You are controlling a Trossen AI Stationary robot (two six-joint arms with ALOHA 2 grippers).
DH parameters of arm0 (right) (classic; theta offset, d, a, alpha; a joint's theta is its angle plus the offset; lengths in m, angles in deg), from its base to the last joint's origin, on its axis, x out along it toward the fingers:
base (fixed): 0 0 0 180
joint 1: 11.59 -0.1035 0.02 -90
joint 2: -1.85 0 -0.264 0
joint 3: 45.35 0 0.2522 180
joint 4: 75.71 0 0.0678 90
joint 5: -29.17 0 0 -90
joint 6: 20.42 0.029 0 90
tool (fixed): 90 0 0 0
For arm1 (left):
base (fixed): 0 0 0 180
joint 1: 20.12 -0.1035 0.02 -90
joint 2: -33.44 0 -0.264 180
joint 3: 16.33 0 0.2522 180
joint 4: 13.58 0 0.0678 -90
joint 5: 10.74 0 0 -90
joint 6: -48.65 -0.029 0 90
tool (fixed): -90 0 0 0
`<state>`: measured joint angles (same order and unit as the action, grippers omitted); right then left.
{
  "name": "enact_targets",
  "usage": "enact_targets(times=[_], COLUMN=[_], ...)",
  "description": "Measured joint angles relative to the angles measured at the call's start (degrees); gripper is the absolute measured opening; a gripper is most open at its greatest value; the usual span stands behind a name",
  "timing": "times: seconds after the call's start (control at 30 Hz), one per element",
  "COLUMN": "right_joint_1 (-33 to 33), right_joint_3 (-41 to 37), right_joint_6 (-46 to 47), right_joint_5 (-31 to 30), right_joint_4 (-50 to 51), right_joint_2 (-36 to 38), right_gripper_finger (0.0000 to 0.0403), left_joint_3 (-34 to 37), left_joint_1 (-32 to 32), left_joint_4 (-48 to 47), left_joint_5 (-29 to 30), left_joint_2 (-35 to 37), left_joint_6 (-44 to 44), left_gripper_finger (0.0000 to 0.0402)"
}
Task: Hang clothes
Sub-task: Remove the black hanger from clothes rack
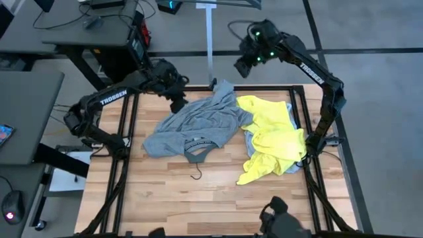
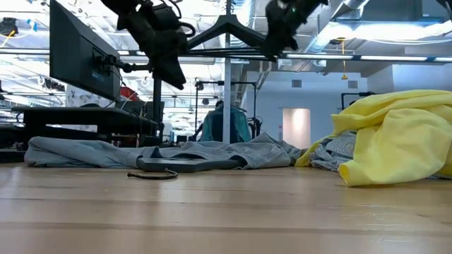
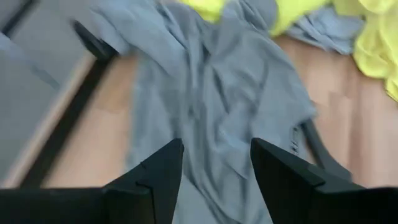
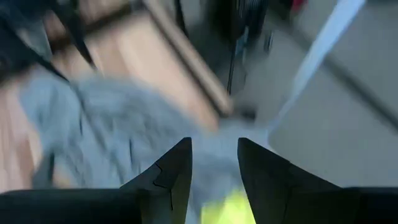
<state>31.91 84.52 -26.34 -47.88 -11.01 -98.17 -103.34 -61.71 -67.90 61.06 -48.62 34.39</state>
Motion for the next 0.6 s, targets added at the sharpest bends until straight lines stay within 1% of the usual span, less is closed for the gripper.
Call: enact_targets(times=[0.17, 0.3, 0.4, 0.5, 0.57, 0.6], right_joint_1=[2.4, 4.5, 5.0, 5.0, 5.2, 5.7], right_joint_3=[0.1, 0.1, 0.1, 0.1, 0.1, 0.1], right_joint_6=[-1.1, -8.8, -21.4, -33.2, -36.3, -36.5], right_joint_5=[-0.1, -1.0, -8.0, -15.3, -18.5, -18.8], right_joint_4=[-17.7, -29.9, -33.0, -36.3, -40.3, -41.3], right_joint_2=[1.3, 1.5, 1.5, 0.9, 0.5, 0.3], right_gripper_finger=[0.0119, 0.0119, 0.0127, 0.0147, 0.0166, 0.0176], left_joint_3=[-4.3, -7.1, -8.3, -9.0, -9.2, -9.3], left_joint_1=[-2.4, -3.6, -4.4, -5.4, -6.3, -6.7], left_joint_4=[0.0, -0.2, 0.0, 1.3, 1.1, 1.2], left_joint_5=[0.0, 0.0, 0.1, 0.5, 0.5, 0.5], left_joint_2=[0.1, 0.1, 0.1, 0.1, 0.1, 0.1], left_joint_6=[-2.4, -3.4, -3.2, -0.8, 1.4, 2.3], left_gripper_finger=[0.0173, 0.0173, 0.0173, 0.0173, 0.0173, 0.0173])
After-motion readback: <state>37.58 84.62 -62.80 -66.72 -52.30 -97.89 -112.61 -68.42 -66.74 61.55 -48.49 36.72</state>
